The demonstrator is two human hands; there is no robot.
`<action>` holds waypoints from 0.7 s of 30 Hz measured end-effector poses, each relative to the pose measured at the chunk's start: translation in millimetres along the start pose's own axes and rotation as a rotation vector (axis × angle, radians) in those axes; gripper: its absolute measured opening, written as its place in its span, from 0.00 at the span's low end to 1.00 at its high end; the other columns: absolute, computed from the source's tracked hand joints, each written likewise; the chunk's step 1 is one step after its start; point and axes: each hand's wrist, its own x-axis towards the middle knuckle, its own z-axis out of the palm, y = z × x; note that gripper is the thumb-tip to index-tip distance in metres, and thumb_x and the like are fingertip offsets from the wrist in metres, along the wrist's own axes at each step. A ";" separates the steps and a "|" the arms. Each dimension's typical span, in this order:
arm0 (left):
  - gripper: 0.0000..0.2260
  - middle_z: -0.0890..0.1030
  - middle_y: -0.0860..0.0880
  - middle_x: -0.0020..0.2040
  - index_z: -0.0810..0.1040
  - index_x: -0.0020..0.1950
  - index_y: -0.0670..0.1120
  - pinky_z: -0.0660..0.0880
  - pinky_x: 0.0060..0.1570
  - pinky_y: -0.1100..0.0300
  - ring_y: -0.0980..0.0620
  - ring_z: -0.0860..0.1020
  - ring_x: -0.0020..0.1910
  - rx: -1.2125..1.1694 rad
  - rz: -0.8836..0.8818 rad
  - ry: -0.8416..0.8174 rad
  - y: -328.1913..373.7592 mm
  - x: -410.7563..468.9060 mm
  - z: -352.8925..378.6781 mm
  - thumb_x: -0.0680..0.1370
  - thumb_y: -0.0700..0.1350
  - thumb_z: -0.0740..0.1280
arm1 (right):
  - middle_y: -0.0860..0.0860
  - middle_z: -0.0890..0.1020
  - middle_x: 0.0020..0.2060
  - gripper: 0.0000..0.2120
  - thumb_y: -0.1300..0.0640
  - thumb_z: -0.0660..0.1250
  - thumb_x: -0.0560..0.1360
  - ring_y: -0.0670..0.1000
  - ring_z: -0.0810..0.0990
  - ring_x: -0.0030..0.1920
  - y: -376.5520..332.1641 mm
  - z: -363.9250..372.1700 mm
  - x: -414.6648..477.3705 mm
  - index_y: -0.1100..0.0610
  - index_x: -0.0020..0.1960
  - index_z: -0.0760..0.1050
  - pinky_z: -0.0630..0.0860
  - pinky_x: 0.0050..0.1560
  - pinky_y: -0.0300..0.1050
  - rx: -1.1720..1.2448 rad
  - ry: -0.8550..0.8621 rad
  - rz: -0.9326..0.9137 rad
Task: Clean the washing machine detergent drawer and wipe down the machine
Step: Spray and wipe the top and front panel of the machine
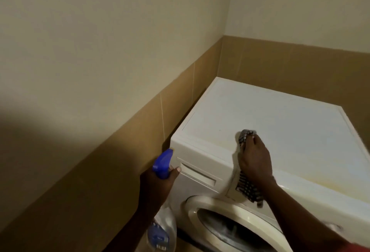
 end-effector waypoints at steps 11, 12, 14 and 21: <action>0.16 0.84 0.40 0.37 0.78 0.46 0.44 0.75 0.28 0.65 0.46 0.84 0.32 -0.125 -0.011 -0.117 -51.3 40.9 29.8 0.69 0.53 0.78 | 0.55 0.78 0.46 0.06 0.54 0.60 0.77 0.56 0.70 0.41 -5.2 48.0 58.7 0.55 0.45 0.71 0.66 0.44 0.47 -0.015 0.068 -0.050; 0.17 0.84 0.41 0.38 0.78 0.47 0.45 0.76 0.28 0.65 0.46 0.84 0.32 -0.148 0.015 -0.118 -53.8 40.8 31.8 0.68 0.53 0.78 | 0.55 0.78 0.46 0.08 0.51 0.60 0.78 0.56 0.71 0.42 -2.7 46.5 58.7 0.55 0.44 0.70 0.66 0.44 0.47 -0.006 0.056 -0.062; 0.16 0.83 0.43 0.39 0.78 0.48 0.45 0.77 0.28 0.66 0.48 0.83 0.32 -0.177 0.076 -0.152 -57.6 39.4 35.4 0.69 0.51 0.78 | 0.54 0.79 0.46 0.13 0.44 0.61 0.77 0.58 0.74 0.45 3.7 41.5 58.3 0.53 0.45 0.71 0.67 0.46 0.48 -0.001 0.039 -0.078; 0.20 0.78 0.47 0.34 0.76 0.49 0.43 0.77 0.30 0.60 0.53 0.78 0.24 -0.205 0.296 -0.275 -62.7 18.4 70.4 0.68 0.53 0.79 | 0.61 0.78 0.58 0.13 0.55 0.58 0.78 0.62 0.76 0.58 19.8 18.5 46.7 0.60 0.57 0.75 0.71 0.52 0.48 -0.059 0.119 -0.035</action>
